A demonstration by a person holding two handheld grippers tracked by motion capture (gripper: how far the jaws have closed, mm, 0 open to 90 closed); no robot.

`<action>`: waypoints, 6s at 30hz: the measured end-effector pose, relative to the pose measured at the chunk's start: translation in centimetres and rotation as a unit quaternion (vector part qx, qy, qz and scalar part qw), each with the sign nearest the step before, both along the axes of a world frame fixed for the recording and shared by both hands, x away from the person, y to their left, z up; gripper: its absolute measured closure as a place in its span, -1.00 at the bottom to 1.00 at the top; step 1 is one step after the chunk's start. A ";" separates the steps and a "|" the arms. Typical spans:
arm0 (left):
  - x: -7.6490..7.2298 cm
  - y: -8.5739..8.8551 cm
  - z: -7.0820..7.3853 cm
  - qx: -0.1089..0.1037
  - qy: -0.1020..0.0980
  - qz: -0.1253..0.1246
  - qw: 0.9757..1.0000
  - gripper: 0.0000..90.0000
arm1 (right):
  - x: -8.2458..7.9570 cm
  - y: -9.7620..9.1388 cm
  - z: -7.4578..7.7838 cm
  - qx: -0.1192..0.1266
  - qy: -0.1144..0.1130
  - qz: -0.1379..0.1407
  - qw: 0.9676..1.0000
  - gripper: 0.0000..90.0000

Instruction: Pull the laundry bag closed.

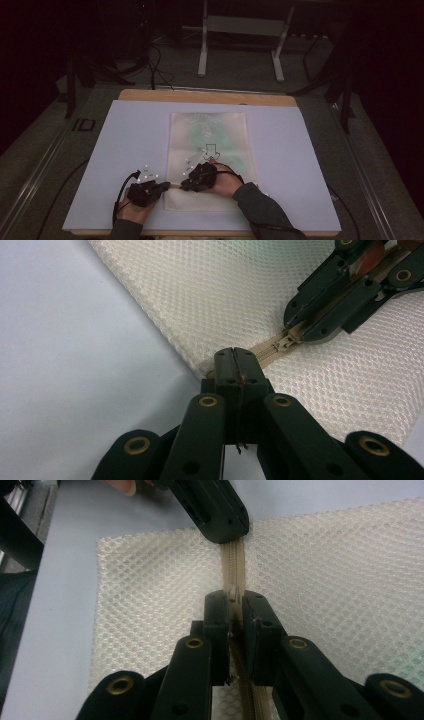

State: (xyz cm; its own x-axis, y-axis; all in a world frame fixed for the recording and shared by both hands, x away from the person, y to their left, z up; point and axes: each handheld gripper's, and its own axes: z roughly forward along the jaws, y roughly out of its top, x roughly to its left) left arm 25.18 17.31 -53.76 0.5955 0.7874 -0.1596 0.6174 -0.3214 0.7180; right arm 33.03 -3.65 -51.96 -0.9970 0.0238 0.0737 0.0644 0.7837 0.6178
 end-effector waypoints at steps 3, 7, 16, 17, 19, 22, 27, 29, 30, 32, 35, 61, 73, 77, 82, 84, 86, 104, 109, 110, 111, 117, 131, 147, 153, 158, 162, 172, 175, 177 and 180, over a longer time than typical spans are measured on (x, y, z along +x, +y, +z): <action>0.0 -0.1 0.0 0.001 -0.002 0.000 1.000 1.00 | 0.0 0.0 0.0 0.001 0.001 -0.002 1.000 0.83; 0.0 -0.1 0.0 0.002 -0.002 0.000 1.000 1.00 | 0.0 -0.1 0.0 0.001 -0.001 -0.001 1.000 0.83; 0.0 -0.2 0.0 0.005 -0.003 0.002 1.000 1.00 | 0.0 -1.4 0.1 0.001 0.003 -0.004 1.000 0.83; 0.0 -0.2 0.0 0.006 -0.004 0.001 1.000 1.00 | 0.0 -1.4 0.1 -0.001 0.002 -0.003 1.000 0.83; -0.1 -0.2 0.1 0.009 -0.005 0.001 1.000 0.99 | -0.1 -1.5 0.1 0.001 0.002 -0.005 1.000 0.83; -0.1 -0.3 0.1 0.013 -0.006 0.000 1.000 0.99 | -0.1 -1.7 0.1 -0.001 0.002 -0.004 1.000 0.83; 0.0 -0.3 0.1 0.014 -0.007 -0.001 1.000 0.99 | 0.0 -2.5 0.2 0.000 0.005 -0.009 1.000 0.83; 0.0 -0.3 0.1 0.015 -0.007 0.000 1.000 1.00 | 0.0 -2.7 0.2 0.000 0.005 -0.009 1.000 0.83; -0.1 -0.3 0.1 0.015 -0.007 0.000 1.000 0.99 | 0.0 -2.8 0.2 0.000 0.007 -0.009 1.000 0.83; -0.1 -0.4 0.1 0.018 -0.008 0.000 1.000 0.99 | 0.0 -3.0 0.2 0.003 0.008 -0.010 1.000 0.83; -0.1 -0.4 0.2 0.020 -0.009 0.000 1.000 0.99 | 0.0 -3.1 0.2 0.002 0.010 -0.011 1.000 0.83; 0.0 -0.4 0.2 0.019 -0.006 0.001 1.000 0.99 | 0.1 -5.8 0.3 -0.003 0.012 -0.020 1.000 0.83; 0.0 -0.4 0.2 0.017 -0.005 0.001 1.000 0.99 | 0.1 -7.7 0.6 0.000 0.016 -0.031 0.999 0.83; 0.0 -0.3 0.2 0.016 -0.004 0.001 1.000 0.99 | 0.1 -8.3 0.7 -0.002 0.015 -0.032 0.999 0.83; 0.0 -0.3 0.2 0.015 -0.004 0.001 1.000 0.99 | 0.1 -8.9 0.7 -0.002 0.015 -0.034 0.999 0.83; 0.0 -0.3 0.2 0.016 -0.004 0.001 1.000 0.99 | 0.1 -9.0 0.7 -0.004 0.017 -0.035 0.999 0.83; 0.0 -0.3 0.2 0.015 -0.004 0.001 1.000 0.99 | 0.1 -9.3 0.7 -0.001 0.018 -0.037 0.999 0.83; 0.0 -0.3 0.1 0.011 -0.002 0.002 1.000 0.99 | 0.1 -11.5 0.6 -0.006 0.020 -0.049 0.999 0.83; 0.0 -0.3 0.1 0.011 -0.002 0.003 1.000 0.99 | 0.1 -12.6 0.6 -0.006 0.021 -0.059 0.998 0.83; 0.0 -0.3 0.1 0.011 -0.002 0.003 1.000 0.99 | 0.1 -12.8 0.6 -0.004 0.022 -0.060 0.998 0.83; 0.0 -0.2 0.1 0.010 -0.001 0.003 1.000 0.99 | 0.1 -13.1 0.6 -0.005 0.022 -0.063 0.998 0.83; 0.0 -0.2 0.1 0.010 0.000 0.003 1.000 0.99 | 0.1 -14.9 0.6 0.002 0.026 -0.077 0.997 0.83; 0.0 -0.2 0.1 0.009 0.001 0.003 1.000 0.99 | 0.1 -18.3 0.7 -0.001 0.028 -0.107 0.994 0.83; 0.0 -0.3 0.2 0.009 0.001 0.003 1.000 0.99 | -0.6 -23.1 0.5 0.037 0.047 -0.153 0.986 0.83; 0.0 -0.2 0.1 0.007 0.002 0.004 1.000 0.99 | -0.7 -23.4 0.2 0.044 0.047 -0.157 0.985 0.82; 0.0 -0.1 0.1 0.002 0.001 0.003 1.000 0.99 | -0.9 -23.7 -0.1 0.055 0.047 -0.163 0.984 0.82; 0.0 -0.1 0.0 0.001 -0.003 -0.001 1.000 0.99 | -1.0 -23.8 -0.1 0.060 0.046 -0.165 0.983 0.81; 0.1 0.0 0.1 -0.004 -0.002 0.000 1.000 0.98 | -1.1 -24.8 0.3 0.088 0.049 -0.185 0.978 0.73; 0.1 0.1 0.1 -0.010 -0.001 0.000 1.000 0.98 | -1.2 -25.3 0.5 0.100 0.046 -0.192 0.975 0.72; 0.1 0.2 0.1 -0.015 -0.001 -0.001 1.000 0.98 | -1.2 -25.6 0.6 0.104 0.043 -0.196 0.974 0.72; 0.1 0.3 0.2 -0.021 -0.002 0.001 1.000 0.95 | -1.2 -25.8 0.7 0.107 0.040 -0.202 0.973 0.71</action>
State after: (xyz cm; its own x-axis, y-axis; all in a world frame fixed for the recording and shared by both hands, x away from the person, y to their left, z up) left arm 25.29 17.64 -53.60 0.5952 0.7810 -0.1891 0.6145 -0.2908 0.7334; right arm 31.88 -29.49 -51.22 -0.9005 0.3881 0.1962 0.3946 0.5393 0.7439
